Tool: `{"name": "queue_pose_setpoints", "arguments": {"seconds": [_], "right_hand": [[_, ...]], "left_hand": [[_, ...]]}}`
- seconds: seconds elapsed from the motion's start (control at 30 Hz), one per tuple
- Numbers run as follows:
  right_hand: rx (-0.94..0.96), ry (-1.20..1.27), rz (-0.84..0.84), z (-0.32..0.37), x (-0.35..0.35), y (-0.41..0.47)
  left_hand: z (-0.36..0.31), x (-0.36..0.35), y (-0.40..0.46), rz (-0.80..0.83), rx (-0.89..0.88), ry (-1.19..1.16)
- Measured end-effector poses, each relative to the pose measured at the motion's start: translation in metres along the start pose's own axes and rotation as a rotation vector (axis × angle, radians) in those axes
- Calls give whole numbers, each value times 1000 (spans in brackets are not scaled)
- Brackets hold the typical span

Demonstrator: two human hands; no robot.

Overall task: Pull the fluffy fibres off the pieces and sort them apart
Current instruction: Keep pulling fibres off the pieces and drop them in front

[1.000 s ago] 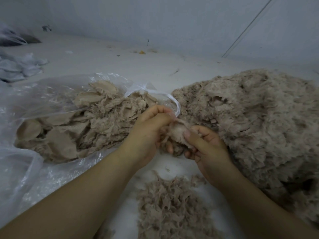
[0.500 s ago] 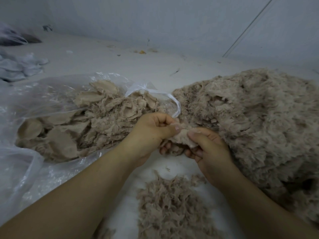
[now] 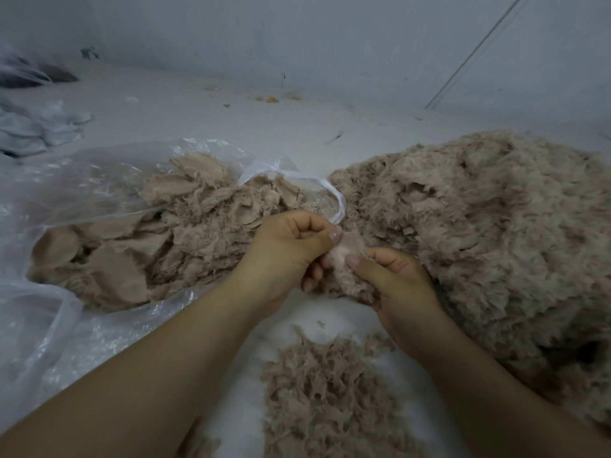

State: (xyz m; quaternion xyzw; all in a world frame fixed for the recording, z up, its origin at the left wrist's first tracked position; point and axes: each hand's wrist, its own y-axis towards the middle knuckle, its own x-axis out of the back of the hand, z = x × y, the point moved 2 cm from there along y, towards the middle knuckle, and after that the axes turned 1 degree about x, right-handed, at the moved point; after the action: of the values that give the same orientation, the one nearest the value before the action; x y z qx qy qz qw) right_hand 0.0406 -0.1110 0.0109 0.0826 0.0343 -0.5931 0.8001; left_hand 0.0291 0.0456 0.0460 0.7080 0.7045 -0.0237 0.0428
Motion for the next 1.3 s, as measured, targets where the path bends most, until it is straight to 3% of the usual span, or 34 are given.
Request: {"name": "queue_pose_setpoints", "arguments": {"seconds": [0.17,0.3,0.37,0.57,0.7,0.83,1.1,1.2,1.3], "right_hand": [[-48,36,-27,-2,-2,-2],[-84,179,-128,-1,-1,-1],[-90,207,-160,-3,1,0],[-81,173,-136,0,-2,-4],[-69,176,-113,0,0,-3],[-91,210,-132,5,-4,-7],[-62,169,-105,5,-4,-12],[-56,130,-134,4,-1,-11],[-64,187,-198,2,0,-7]], "left_hand": [[1,-5,-2,48,-41,66],[-3,3,1,-141,-134,18],[-7,8,3,-158,-118,-9],[-4,-13,-16,146,68,433],[-5,-16,-17,156,133,452],[-15,-10,-20,274,205,451],[-1,-25,-29,159,246,398],[1,-26,-32,203,258,450],[0,-19,-37,228,139,529]]}}
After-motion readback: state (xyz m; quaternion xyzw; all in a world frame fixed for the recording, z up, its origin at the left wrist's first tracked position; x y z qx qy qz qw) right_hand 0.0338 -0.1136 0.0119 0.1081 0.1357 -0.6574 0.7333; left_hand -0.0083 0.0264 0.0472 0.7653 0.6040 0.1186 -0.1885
